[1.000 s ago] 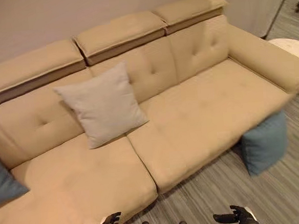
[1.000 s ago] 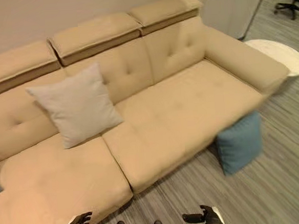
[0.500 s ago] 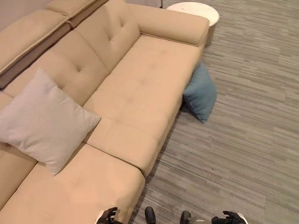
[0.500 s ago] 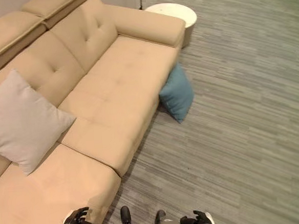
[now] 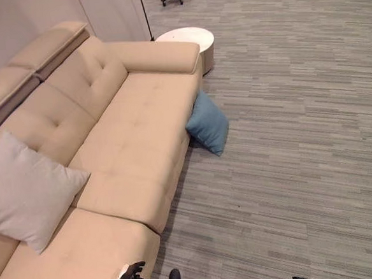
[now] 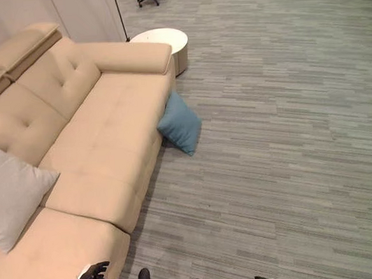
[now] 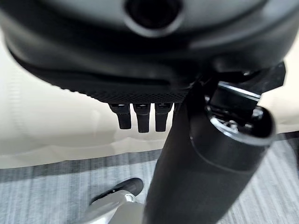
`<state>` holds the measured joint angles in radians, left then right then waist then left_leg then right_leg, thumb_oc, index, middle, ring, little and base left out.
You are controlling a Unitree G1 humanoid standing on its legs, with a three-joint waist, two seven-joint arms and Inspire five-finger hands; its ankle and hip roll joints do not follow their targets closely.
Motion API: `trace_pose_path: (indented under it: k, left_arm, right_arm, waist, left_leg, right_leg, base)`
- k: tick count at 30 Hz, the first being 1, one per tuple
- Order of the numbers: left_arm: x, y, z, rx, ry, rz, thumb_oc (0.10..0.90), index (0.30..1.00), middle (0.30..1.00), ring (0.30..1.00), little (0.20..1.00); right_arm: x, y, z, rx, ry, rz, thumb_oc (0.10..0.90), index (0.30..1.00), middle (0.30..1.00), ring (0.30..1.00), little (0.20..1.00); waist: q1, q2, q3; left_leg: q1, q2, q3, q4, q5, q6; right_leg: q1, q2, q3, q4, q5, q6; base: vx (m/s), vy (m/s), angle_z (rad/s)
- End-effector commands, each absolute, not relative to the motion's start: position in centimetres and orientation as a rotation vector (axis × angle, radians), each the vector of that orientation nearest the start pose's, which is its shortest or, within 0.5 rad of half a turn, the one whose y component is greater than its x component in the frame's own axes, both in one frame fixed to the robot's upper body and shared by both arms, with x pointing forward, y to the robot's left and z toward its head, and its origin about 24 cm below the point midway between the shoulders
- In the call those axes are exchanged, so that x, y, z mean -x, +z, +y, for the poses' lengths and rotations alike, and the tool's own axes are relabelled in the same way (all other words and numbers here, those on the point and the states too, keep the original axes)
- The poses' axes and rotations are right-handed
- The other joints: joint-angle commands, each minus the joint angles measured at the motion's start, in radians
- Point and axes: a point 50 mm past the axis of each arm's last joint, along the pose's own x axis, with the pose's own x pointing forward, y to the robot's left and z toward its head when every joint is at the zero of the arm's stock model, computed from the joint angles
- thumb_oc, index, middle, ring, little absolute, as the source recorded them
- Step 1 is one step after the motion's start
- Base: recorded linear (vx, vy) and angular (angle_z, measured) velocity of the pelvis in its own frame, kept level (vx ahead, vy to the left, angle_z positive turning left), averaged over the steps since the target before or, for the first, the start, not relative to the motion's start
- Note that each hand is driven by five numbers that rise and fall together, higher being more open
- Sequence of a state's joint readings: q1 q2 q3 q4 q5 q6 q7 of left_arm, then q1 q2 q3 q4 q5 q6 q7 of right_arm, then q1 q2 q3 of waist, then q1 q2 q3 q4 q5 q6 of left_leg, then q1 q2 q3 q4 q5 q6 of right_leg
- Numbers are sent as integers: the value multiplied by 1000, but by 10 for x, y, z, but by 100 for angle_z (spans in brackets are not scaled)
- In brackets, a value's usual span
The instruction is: Pick up all the scattered cushions and arrange them neatly on the sofa.
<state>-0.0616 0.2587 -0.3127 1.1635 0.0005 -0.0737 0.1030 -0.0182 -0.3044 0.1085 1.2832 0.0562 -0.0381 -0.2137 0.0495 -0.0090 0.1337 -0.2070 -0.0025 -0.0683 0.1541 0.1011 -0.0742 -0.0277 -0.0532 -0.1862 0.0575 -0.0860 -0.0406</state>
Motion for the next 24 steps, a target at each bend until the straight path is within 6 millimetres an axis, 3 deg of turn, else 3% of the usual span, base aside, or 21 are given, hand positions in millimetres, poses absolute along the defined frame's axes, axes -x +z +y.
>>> trace_pose_path:
  k: [1, 2, 3, 5, 9, 11, 12, 14, 15, 16, 17, 18, 19, 22, 24]
  left_arm:
    - [-169, -138, 196, -422, -89, 889, 800, 900, 900, 900, 900]
    - [-169, -138, 196, -422, -89, 890, 800, 900, 900, 900, 900]
    - [-170, -137, 196, -417, -85, 883, 800, 900, 900, 900, 900]
    - [-169, -138, 198, -415, -76, 886, 800, 900, 900, 900, 900]
    - [-161, -141, 202, -413, -60, 914, 800, 900, 900, 900, 900]
    - [-156, -142, 208, -404, -39, 928, 800, 900, 900, 900, 900]
    - [-158, -140, 211, -400, -26, 922, 800, 900, 900, 900, 900]
    - [-160, -138, 215, -404, -15, 916, 800, 900, 900, 900, 900]
    - [-160, -138, 215, -404, -15, 916, 800, 900, 900, 900, 900]
    - [-160, -138, 216, -402, -8, 914, 800, 900, 900, 900, 900]
    - [-160, -138, 216, -402, -7, 914, 800, 900, 900, 900, 900]
    - [-159, -139, 216, -400, -3, 922, 800, 900, 900, 900, 900]
    - [-159, -139, 216, -400, -3, 922, 800, 900, 900, 900, 900]
    - [-153, -142, 215, -386, 15, 938, 800, 900, 900, 900, 900]
    - [-152, -143, 214, -382, 15, 945, 800, 900, 900, 900, 900]
  right_arm:
    - [-107, -140, -287, 429, -406, 1104, 800, 900, 900, 900, 900]
    - [-107, -140, -287, 428, -406, 1104, 800, 900, 900, 900, 900]
    - [-104, -141, -284, 440, -394, 1117, 800, 900, 900, 900, 900]
    - [-100, -143, -283, 445, -384, 1136, 800, 900, 900, 900, 900]
    - [-93, -145, -282, 456, -374, 1160, 800, 900, 900, 900, 900]
    - [-92, -148, -275, 448, -336, 1165, 800, 900, 900, 900, 900]
    - [-99, -148, -273, 443, -322, 1150, 800, 900, 900, 900, 900]
    - [-109, -146, -269, 446, -301, 1121, 800, 900, 900, 900, 900]
    - [-109, -146, -269, 446, -300, 1120, 800, 900, 900, 900, 900]
    - [-114, -146, -265, 455, -276, 1105, 800, 900, 900, 900, 900]
    - [-114, -146, -265, 455, -276, 1105, 800, 900, 900, 900, 900]
    - [-117, -145, -263, 467, -260, 1096, 800, 900, 900, 900, 900]
    - [-117, -145, -263, 468, -260, 1096, 800, 900, 900, 900, 900]
    - [-117, -149, -246, 490, -181, 1072, 800, 900, 900, 900, 900]
    - [-117, -149, -245, 498, -182, 1071, 800, 900, 900, 900, 900]
  waist:
    - [24, -12, 39]
    - [27, -14, 41]
    - [50, -10, 40]
    - [71, -7, 34]
    - [74, -18, 4]
    - [85, -35, -8]
    - [70, -30, 0]
    - [56, -11, 12]
    - [55, -13, 13]
    - [51, 2, 17]
    - [48, 2, 19]
    - [39, 11, 20]
    - [37, 12, 23]
    - [-2, 6, 31]
    - [-10, 9, 36]
  left_leg:
    - [-73, -83, 37, -2, -79, 38]
    - [-69, -83, 40, -4, -80, 38]
    - [-125, -93, 51, -52, -42, 38]
    - [-115, -84, 54, -91, -13, 39]
    - [-91, -86, 44, -89, -13, 64]
    - [-48, -88, 58, -72, -51, 92]
    - [-12, -77, 60, -73, -65, 108]
    - [31, -65, 64, -75, -91, 120]
    - [31, -67, 64, -74, -91, 120]
    - [74, -59, 63, -89, -114, 125]
    - [77, -61, 61, -89, -114, 125]
    - [118, -58, 52, -108, -133, 126]
    - [122, -59, 50, -110, -134, 125]
    - [194, -78, 39, -135, -175, 117]
    - [219, -78, 30, -141, -189, 111]
  right_leg:
    - [45, 28, 51, -65, 47, 134]
    - [47, 27, 54, -65, 46, 134]
    - [81, 55, 87, -80, 29, 128]
    - [102, 76, 126, -72, 8, 120]
    - [128, 64, 136, -45, -22, 127]
    - [105, 30, 139, 107, -12, 173]
    - [15, 14, 140, 275, 66, 222]
    - [-67, -21, 85, 396, 131, 256]
    - [-68, -23, 85, 402, 127, 256]
    - [-114, -71, 2, 402, 122, 239]
    - [-111, -73, 0, 404, 119, 239]
    - [-154, -82, -44, 348, 93, 212]
    - [-150, -82, -45, 349, 90, 211]
    - [-214, -80, -56, 135, 135, 198]
    - [-224, -76, -57, 78, 161, 204]
  base:
    - [141, -15, -9]
    - [270, -19, -47]
    - [254, -13, -67]
    - [298, 8, -69]
    - [276, 73, -81]
    - [345, 166, -64]
    - [258, 138, -65]
    - [154, 92, -43]
    - [205, 81, -9]
    - [144, 43, 6]
    - [304, 50, -3]
    - [166, 1, -2]
    - [342, -22, -7]
    - [321, -68, 3]
    - [242, -74, -10]
